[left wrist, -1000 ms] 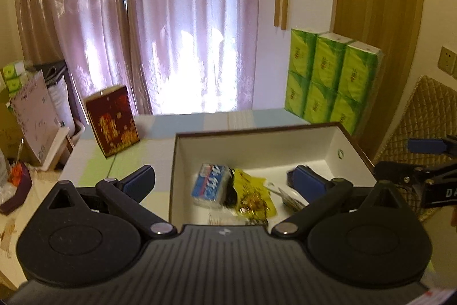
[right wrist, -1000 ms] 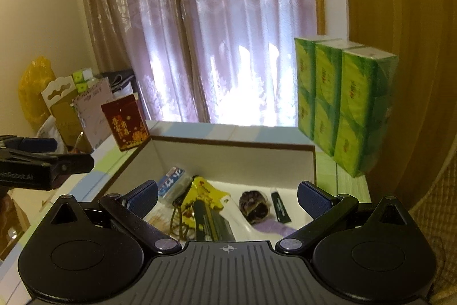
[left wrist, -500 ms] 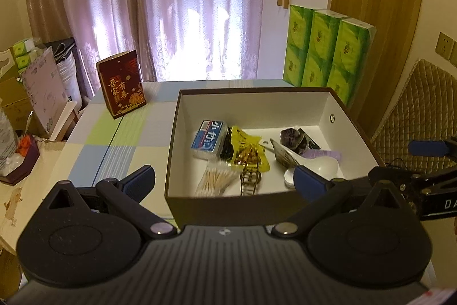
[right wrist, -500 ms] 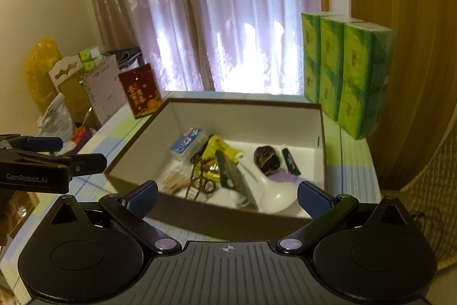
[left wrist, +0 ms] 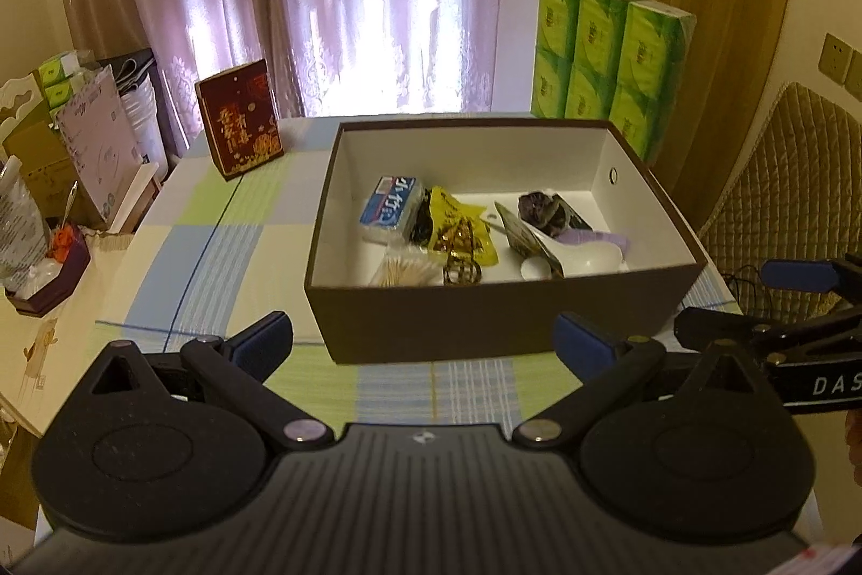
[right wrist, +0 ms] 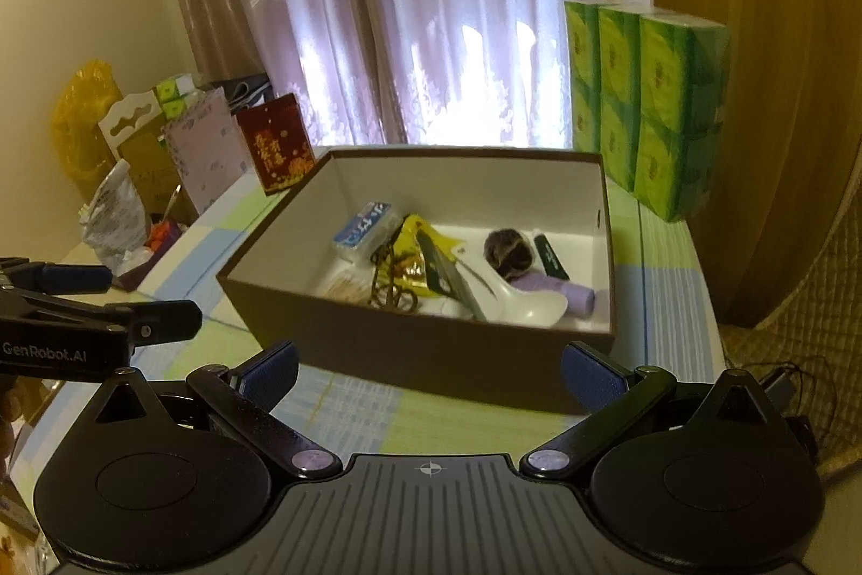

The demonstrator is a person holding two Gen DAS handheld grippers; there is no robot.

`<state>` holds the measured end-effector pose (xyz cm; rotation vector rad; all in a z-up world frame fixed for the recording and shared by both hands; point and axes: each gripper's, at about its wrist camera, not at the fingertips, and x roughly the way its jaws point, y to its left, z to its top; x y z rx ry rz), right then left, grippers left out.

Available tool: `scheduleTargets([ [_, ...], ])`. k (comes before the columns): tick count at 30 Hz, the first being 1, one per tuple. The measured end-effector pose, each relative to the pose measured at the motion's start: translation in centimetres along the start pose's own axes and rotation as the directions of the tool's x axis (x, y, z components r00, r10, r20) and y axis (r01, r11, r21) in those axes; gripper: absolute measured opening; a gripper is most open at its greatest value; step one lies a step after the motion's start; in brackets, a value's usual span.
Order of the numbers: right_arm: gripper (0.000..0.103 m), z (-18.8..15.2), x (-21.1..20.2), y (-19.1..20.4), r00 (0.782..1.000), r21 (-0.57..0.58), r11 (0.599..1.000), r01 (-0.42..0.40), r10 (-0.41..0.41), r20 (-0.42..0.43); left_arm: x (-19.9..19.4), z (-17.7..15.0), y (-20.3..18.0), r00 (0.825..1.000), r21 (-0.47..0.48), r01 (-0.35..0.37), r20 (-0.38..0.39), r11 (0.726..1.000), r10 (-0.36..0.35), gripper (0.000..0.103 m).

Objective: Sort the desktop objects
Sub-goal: 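Raise both open tools away from the box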

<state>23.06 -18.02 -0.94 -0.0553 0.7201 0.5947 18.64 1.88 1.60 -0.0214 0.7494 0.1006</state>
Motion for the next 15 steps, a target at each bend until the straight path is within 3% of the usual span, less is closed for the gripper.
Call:
scheduleTargets([
  [15, 0.101, -3.4, -1.7, -0.5, 0.999, 0.009, 1.0, 0.026, -0.026, -0.027, -0.4, -4.1, -1.8, 0.995, 0.015, -0.022, -0.101, 1.0, 0.023, 0.102],
])
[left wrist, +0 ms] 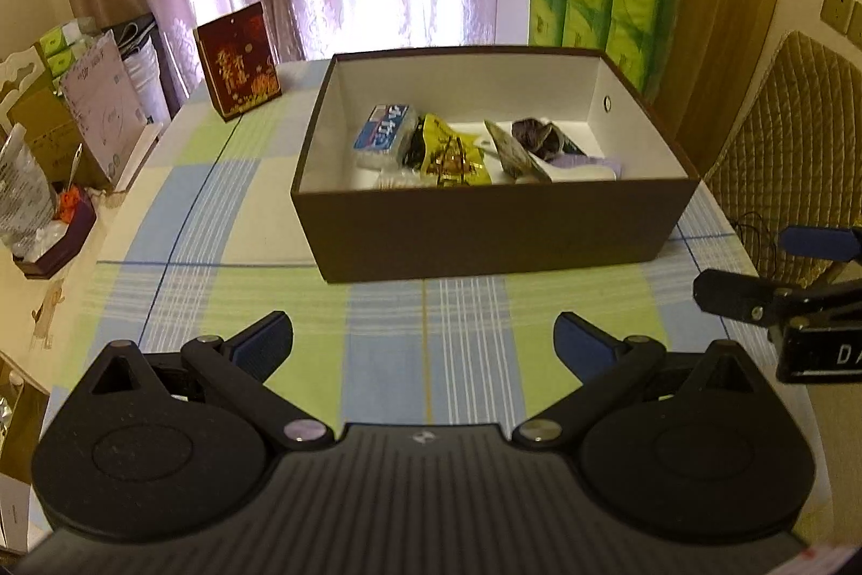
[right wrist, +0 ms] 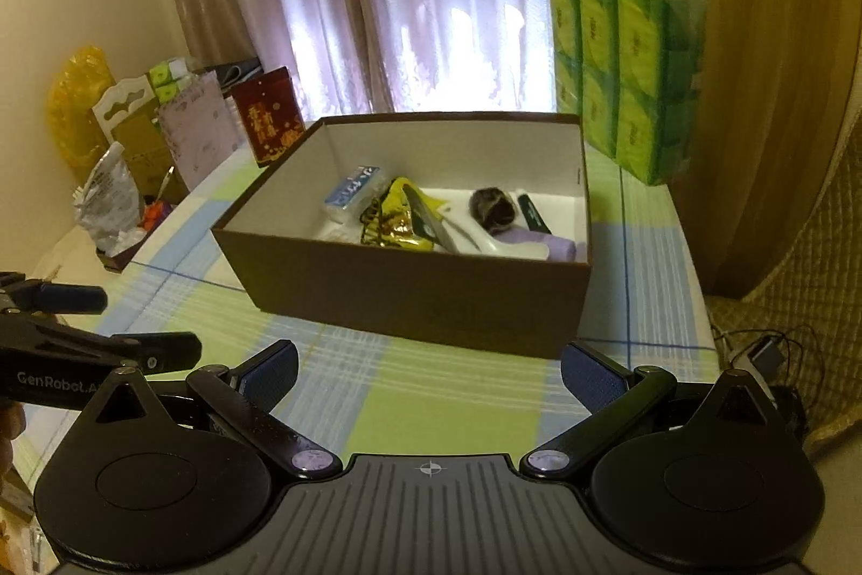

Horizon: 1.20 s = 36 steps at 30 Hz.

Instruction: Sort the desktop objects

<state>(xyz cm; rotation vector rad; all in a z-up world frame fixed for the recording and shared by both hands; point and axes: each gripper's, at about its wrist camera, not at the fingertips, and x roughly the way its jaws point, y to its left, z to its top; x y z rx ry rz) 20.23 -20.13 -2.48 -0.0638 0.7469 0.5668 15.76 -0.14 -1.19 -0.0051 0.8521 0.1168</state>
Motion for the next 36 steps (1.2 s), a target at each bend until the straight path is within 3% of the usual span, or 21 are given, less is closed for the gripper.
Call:
scheduleTargets([
  [16, 0.101, -2.4, -1.2, 0.8, 1.0, -0.048, 0.999, 0.018, -0.018, 0.001, -0.6, -2.2, -1.1, 1.0, 0.014, -0.026, -0.017, 1.0, 0.026, 0.102],
  [36, 0.101, -5.2, -0.9, 0.7, 0.997, -0.041, 0.999, 0.016, -0.019, -0.07, -0.6, -4.4, -2.1, 0.998, 0.021, -0.016, -0.063, 1.0, 0.017, 0.102],
])
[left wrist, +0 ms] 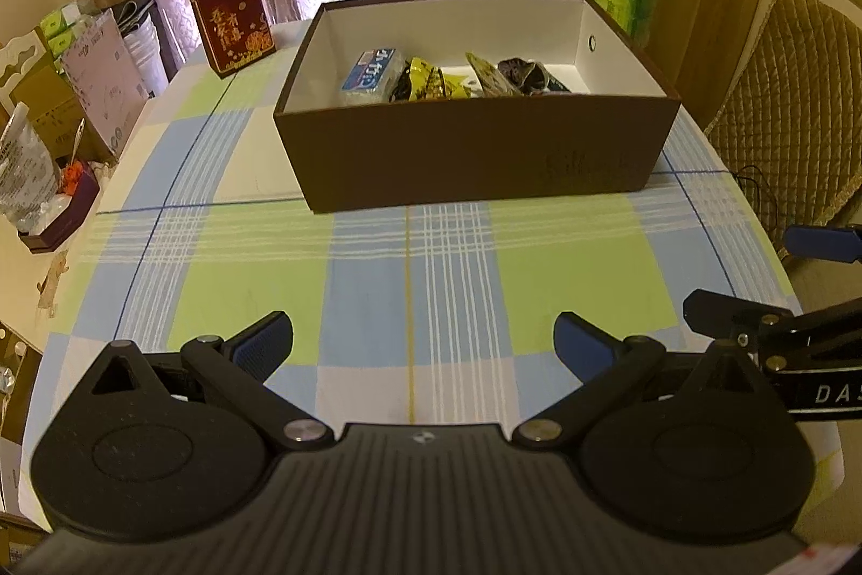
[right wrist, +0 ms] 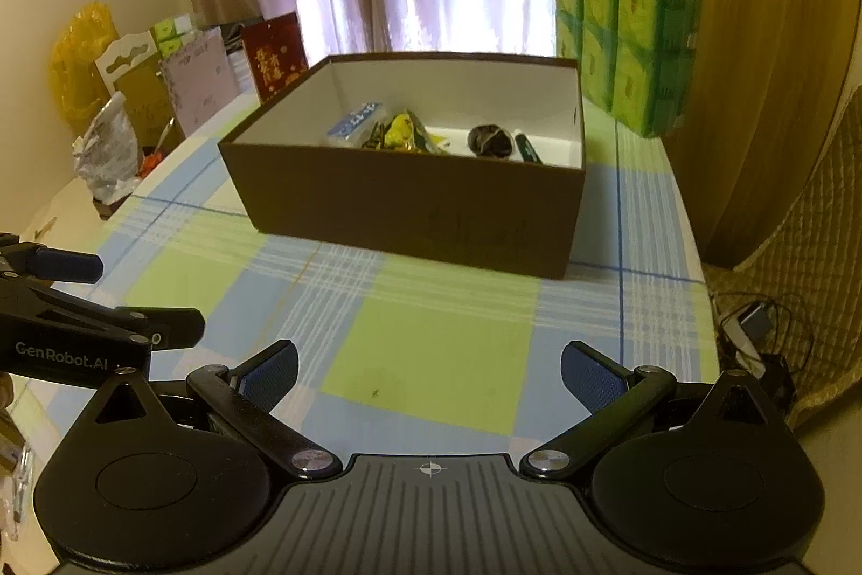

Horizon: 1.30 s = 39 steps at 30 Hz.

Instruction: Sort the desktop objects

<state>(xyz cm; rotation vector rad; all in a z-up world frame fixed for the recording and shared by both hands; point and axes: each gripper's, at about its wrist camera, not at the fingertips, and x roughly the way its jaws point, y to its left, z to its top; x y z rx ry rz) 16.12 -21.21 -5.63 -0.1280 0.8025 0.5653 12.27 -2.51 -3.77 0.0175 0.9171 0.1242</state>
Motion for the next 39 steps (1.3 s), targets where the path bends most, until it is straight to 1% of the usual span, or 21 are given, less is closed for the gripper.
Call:
scheduleTargets([
  [11, 0.101, -1.2, 1.0, 0.2, 0.999, 0.009, 1.0, 0.004, -0.004, -0.042, 0.9, -1.3, 0.2, 0.999, 0.0, 0.004, -0.047, 1.0, -0.004, 0.102],
  [18, 0.101, -1.5, 1.6, 0.5, 0.998, 0.01, 1.0, 0.007, -0.006, -0.063, 1.5, -1.4, 0.4, 0.998, 0.003, 0.005, -0.061, 1.0, -0.004, 0.102],
  [29, 0.101, -0.6, 2.1, 0.9, 0.998, 0.008, 1.0, 0.025, -0.024, -0.052, 1.9, -0.2, 1.1, 0.999, 0.012, 0.008, -0.047, 1.0, -0.008, 0.102],
  [39, 0.101, 0.7, 2.5, 0.5, 0.998, 0.017, 0.999, 0.051, -0.05, -0.029, 2.5, 1.8, 1.2, 1.0, 0.033, 0.015, -0.015, 0.999, -0.014, 0.102],
])
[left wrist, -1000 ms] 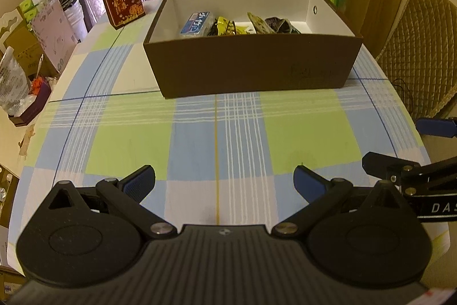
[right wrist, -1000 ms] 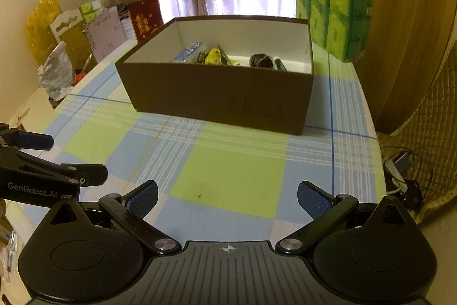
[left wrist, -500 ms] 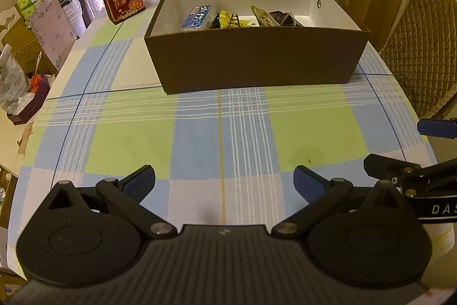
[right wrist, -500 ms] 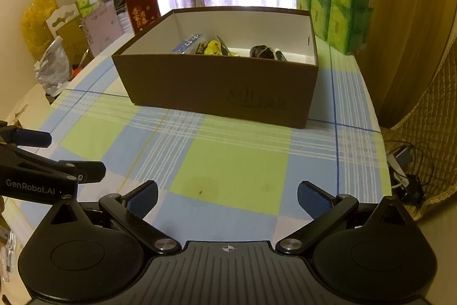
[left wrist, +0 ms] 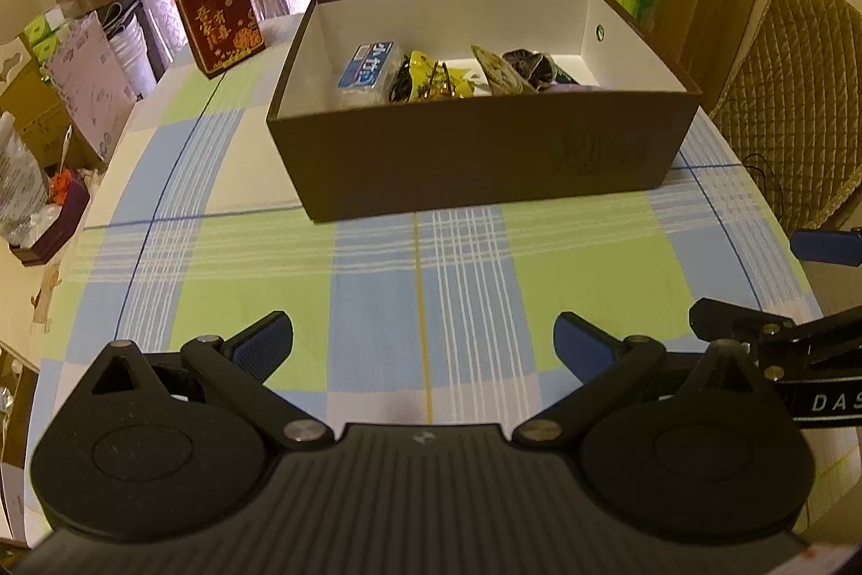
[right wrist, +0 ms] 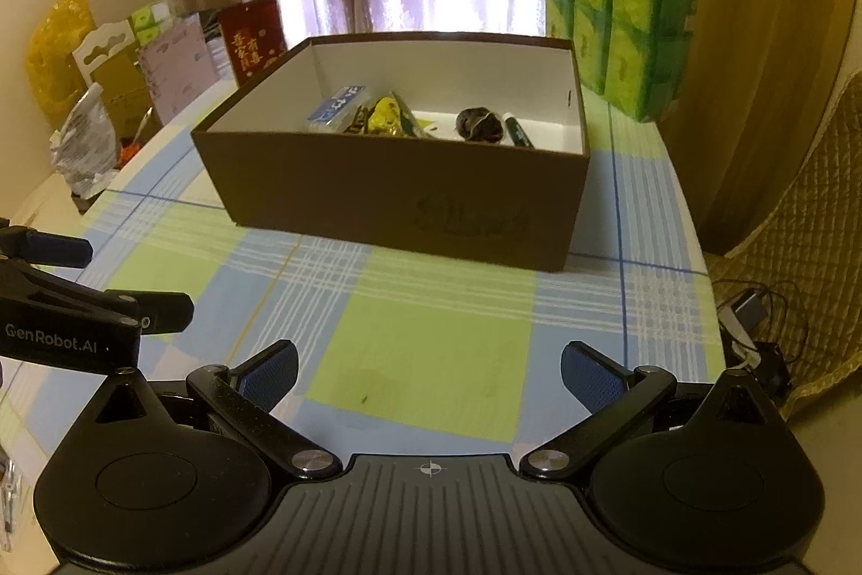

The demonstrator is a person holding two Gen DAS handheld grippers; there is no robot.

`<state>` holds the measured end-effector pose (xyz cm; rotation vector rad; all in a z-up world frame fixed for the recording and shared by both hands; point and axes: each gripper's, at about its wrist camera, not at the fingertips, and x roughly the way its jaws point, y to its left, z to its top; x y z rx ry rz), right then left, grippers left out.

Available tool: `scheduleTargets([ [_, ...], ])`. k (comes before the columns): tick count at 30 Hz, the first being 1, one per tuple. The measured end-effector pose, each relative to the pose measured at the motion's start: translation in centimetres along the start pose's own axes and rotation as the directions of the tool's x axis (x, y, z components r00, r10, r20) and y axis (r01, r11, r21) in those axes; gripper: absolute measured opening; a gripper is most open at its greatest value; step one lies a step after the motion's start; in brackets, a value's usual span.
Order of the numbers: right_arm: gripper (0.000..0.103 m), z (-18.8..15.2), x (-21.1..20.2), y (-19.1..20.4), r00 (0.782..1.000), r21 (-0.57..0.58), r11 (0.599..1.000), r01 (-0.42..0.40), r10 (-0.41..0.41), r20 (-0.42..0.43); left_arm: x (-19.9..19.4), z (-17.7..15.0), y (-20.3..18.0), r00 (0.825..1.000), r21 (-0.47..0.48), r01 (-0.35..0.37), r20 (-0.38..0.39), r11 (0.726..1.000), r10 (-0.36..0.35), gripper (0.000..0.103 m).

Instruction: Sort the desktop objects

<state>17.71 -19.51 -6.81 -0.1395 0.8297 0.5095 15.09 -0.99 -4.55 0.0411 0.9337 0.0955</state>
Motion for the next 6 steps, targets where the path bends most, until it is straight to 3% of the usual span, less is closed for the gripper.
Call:
scheduleTargets([
  [6, 0.101, 0.7, 0.22, -0.49, 1.0, 0.01, 1.0, 0.015, -0.015, 0.016, 0.44, 1.2, -0.18, 1.0, 0.01, 0.017, 0.011, 1.0, -0.017, 0.102],
])
